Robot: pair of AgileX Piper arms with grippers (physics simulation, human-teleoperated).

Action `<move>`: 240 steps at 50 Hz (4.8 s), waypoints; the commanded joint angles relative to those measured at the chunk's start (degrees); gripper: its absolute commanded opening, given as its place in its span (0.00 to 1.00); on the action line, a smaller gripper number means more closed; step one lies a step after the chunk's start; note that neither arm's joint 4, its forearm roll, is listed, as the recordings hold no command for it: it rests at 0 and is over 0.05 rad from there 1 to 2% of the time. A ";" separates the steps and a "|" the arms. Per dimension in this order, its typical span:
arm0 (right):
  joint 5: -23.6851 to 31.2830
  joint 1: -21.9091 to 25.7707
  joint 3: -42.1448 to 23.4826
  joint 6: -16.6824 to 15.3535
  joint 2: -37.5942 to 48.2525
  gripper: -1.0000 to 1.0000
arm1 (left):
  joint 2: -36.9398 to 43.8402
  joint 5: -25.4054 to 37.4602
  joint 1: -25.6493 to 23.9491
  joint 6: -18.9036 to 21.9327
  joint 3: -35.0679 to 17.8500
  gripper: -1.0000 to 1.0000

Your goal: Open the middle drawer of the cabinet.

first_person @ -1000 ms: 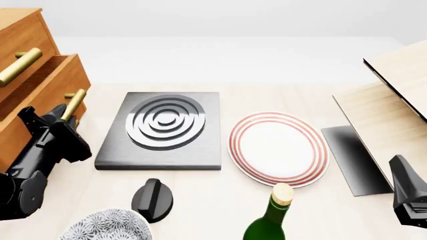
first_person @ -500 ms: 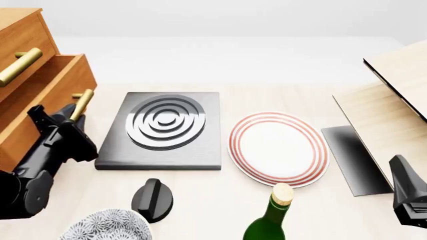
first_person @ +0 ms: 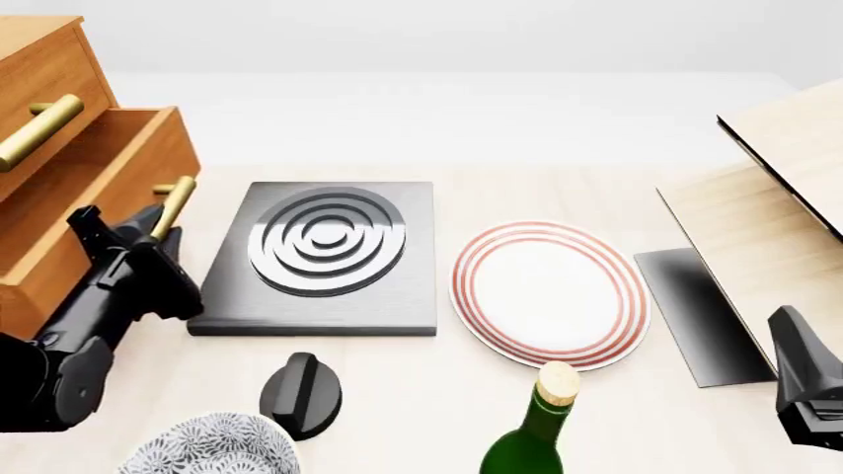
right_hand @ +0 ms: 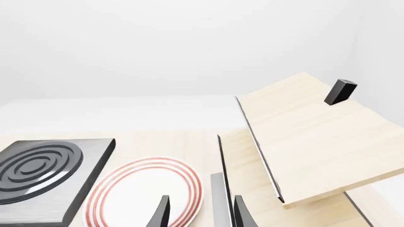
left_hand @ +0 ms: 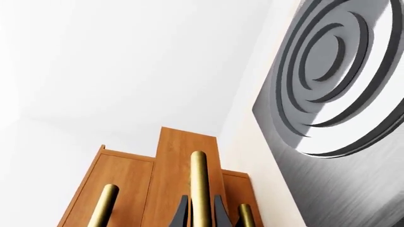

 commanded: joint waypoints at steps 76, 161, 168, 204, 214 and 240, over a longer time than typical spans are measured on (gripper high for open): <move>-0.36 0.28 0.30 -0.34 -0.14 1.00 | -2.96 0.00 -7.00 -0.35 4.14 1.00; -0.37 0.28 0.30 -0.35 -0.15 1.00 | -74.84 41.67 -19.87 -17.51 14.96 1.00; -0.37 0.29 0.30 -0.34 -0.15 1.00 | -82.57 55.27 -19.91 -20.31 9.96 1.00; -0.37 0.29 0.30 -0.33 -0.14 1.00 | -82.18 88.71 -16.99 -43.87 -13.83 1.00; -0.37 0.30 0.30 -0.34 -0.14 1.00 | -76.69 94.35 -16.80 -51.99 -19.85 1.00; -0.36 0.29 0.30 -0.35 -0.14 1.00 | -71.56 100.89 -9.99 -66.64 -24.75 1.00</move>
